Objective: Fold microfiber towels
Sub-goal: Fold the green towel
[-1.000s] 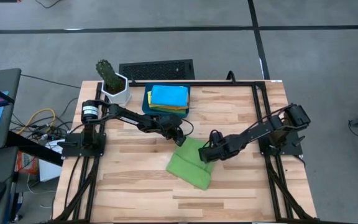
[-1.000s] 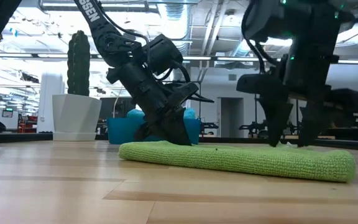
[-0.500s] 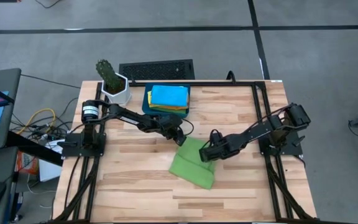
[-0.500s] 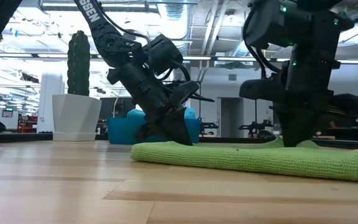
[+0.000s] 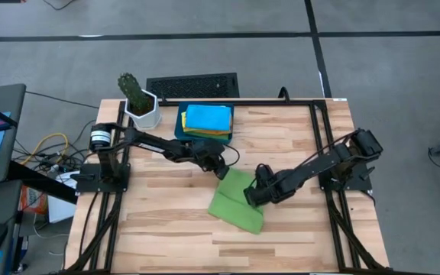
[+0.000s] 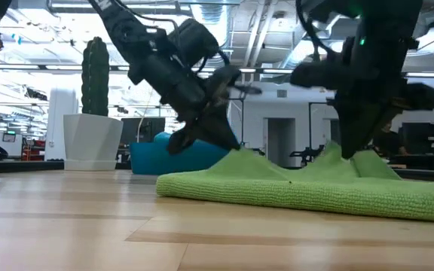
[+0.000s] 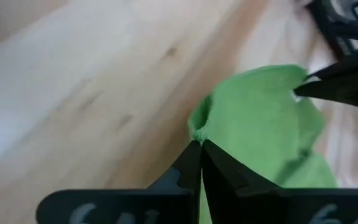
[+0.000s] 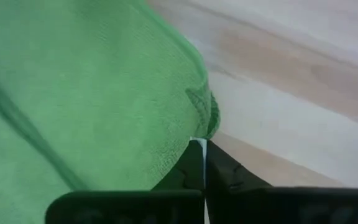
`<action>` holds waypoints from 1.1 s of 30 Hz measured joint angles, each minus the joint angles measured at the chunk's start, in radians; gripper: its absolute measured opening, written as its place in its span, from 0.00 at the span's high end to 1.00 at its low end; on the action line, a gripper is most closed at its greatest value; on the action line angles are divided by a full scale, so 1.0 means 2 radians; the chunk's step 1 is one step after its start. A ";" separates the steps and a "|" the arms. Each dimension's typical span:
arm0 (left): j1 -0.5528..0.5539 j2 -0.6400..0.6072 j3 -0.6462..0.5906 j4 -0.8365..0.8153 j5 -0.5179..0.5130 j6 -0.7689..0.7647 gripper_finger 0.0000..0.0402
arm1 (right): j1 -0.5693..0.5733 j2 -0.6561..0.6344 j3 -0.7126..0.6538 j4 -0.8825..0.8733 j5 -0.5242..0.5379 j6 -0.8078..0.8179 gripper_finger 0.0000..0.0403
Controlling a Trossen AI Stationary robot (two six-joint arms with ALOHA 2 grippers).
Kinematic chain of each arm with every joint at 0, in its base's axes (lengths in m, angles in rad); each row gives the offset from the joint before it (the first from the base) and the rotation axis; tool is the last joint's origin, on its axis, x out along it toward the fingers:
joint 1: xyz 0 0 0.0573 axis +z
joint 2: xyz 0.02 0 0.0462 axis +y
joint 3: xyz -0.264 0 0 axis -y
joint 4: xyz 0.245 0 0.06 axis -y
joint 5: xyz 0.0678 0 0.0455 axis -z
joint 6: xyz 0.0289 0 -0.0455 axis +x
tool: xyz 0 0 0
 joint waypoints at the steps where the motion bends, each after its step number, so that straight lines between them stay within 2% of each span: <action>1: -0.005 -0.004 0.000 0.001 0.000 0.001 1.00 | 0.006 0.000 0.006 -0.005 0.008 0.000 0.97; 11: -0.065 -0.008 0.000 -0.019 0.013 0.007 1.00 | 0.091 0.000 0.043 -0.029 0.060 0.000 0.95; 20: -0.097 -0.025 0.000 -0.040 0.013 -0.004 1.00 | 0.173 0.000 0.043 0.005 0.118 -0.005 0.92; 27: -0.117 -0.061 0.000 -0.059 -0.005 -0.008 1.00 | 0.188 0.000 0.043 0.090 0.120 -0.093 0.92; 33: -0.153 -0.066 0.000 -0.084 -0.002 -0.008 1.00 | 0.188 0.000 0.043 0.125 0.120 -0.127 0.92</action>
